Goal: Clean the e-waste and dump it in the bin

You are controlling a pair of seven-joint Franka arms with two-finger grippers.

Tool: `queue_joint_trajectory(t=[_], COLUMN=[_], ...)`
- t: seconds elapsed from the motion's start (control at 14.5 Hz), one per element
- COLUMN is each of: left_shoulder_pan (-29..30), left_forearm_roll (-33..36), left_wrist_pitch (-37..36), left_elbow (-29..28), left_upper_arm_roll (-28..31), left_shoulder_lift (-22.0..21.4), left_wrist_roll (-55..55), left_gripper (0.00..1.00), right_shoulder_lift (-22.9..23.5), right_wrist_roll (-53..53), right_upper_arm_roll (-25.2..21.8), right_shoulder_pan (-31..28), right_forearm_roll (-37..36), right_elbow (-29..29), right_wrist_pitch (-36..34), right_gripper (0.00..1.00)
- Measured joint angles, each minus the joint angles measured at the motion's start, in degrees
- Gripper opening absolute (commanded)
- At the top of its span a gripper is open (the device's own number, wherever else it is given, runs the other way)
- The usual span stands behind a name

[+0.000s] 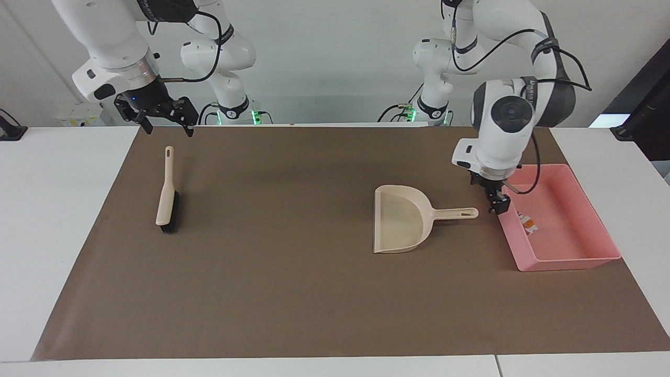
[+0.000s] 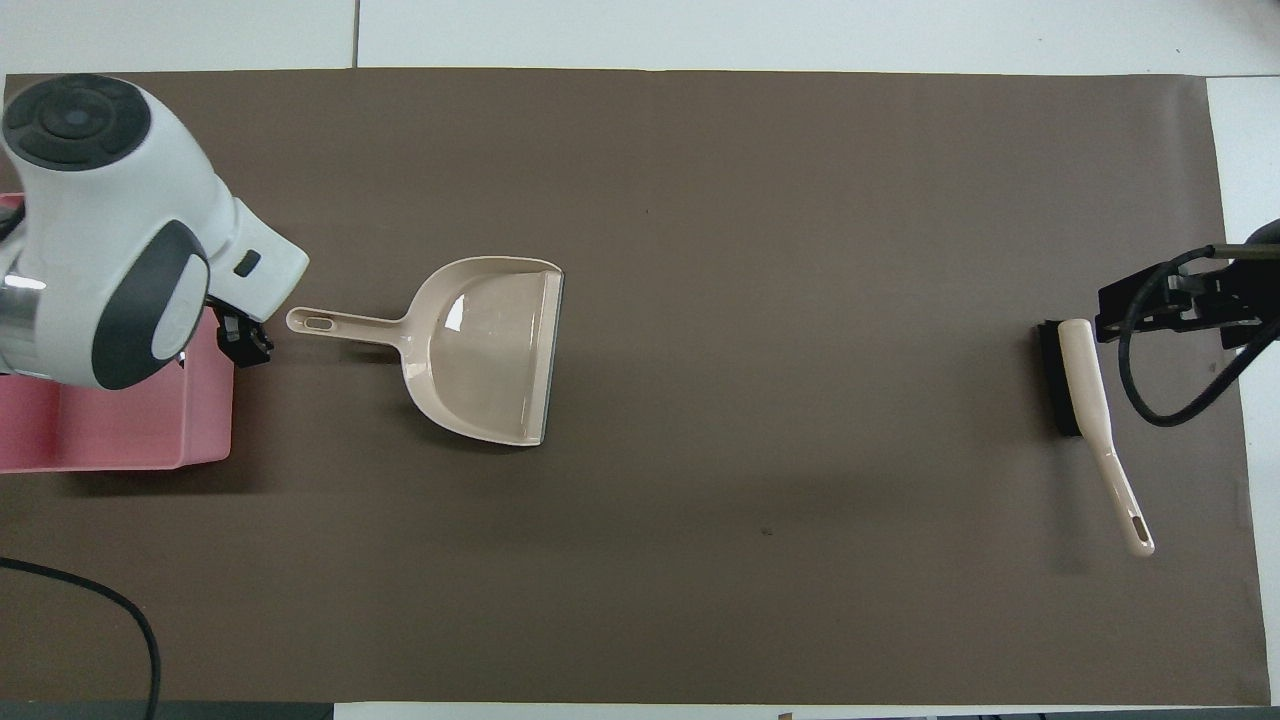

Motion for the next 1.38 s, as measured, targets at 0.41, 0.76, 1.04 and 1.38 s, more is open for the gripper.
queue_joint_trajectory(t=[0.41, 0.76, 1.04, 1.38], left_shoulder_pan=[4.6, 4.3, 7.8, 8.1], left_forearm_roll=[-2.0, -6.9, -12.2, -12.4], left_wrist_pitch=[-0.7, -2.1, -4.4, -14.0], left_elbow=[0.0, -0.1, 0.6, 1.0], left_upper_arm_roll=[0.9, 0.9, 1.3, 1.6], left_shoulder_lift=[0.1, 0.1, -2.1, -12.4], left_wrist_roll=[-17.2, -40.2, -40.7, -41.0], left_gripper=[0.99, 0.99, 0.99, 0.99], right_shoulder_lift=[0.0, 0.0, 0.0, 0.0], right_wrist_roll=[0.0, 0.0, 0.0, 0.0], right_upper_arm_roll=[-0.1, -0.1, -0.4, -0.4], right_shoulder_pan=[0.1, 0.0, 0.0, 0.0], right_forearm_roll=[0.0, -0.8, -0.8, -0.8], right_elbow=[0.0, 0.0, 0.0, 0.0], right_wrist_pitch=[0.2, 0.7, 0.7, 0.7], right_gripper=[0.99, 0.99, 0.99, 0.99])
